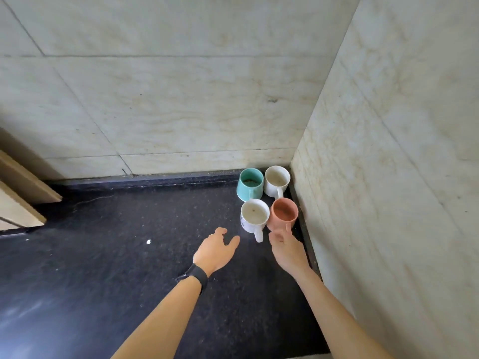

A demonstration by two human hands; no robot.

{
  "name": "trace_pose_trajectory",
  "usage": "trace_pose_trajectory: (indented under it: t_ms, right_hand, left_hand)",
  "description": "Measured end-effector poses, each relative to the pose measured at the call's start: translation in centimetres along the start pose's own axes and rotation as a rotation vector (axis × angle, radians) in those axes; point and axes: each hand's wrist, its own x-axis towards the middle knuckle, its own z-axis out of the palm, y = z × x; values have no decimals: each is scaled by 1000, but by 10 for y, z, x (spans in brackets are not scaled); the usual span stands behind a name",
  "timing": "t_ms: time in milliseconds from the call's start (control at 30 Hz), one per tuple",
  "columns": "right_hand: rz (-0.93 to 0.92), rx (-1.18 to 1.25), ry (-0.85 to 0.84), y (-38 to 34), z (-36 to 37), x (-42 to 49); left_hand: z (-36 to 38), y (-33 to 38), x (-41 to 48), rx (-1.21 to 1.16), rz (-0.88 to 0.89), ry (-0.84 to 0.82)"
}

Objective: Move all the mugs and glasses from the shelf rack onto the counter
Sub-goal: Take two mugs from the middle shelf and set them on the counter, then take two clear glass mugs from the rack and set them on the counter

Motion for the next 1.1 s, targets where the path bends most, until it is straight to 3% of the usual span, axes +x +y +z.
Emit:
trace_pose_trajectory:
  t_ms: [133, 233, 467, 600, 800, 1100]
  right_hand:
    - [-502, -285, -49, -91, 9, -34]
    - [-784, -303, -121, -164, 35, -74]
    - [-1371, -339, -332, -257, 121, -245]
    - [-1639, -292, -514, -268, 161, -378]
    - [-1936, -218, -722, -249, 205, -580]
    - [-2193, -231, -991, -165, 275, -846]
  left_hand:
    - [-66, -36, -56, 158, 3, 257]
    - [-116, -71, -117, 221, -40, 472]
    - [-183, -187, -342, 303, -357, 911]
    - [-164, -239, -508, 285, -623, 1130]
    - [-92, -281, -735, 241, -1003, 1299]
    - [13, -348, -985, 186, -1350, 1389]
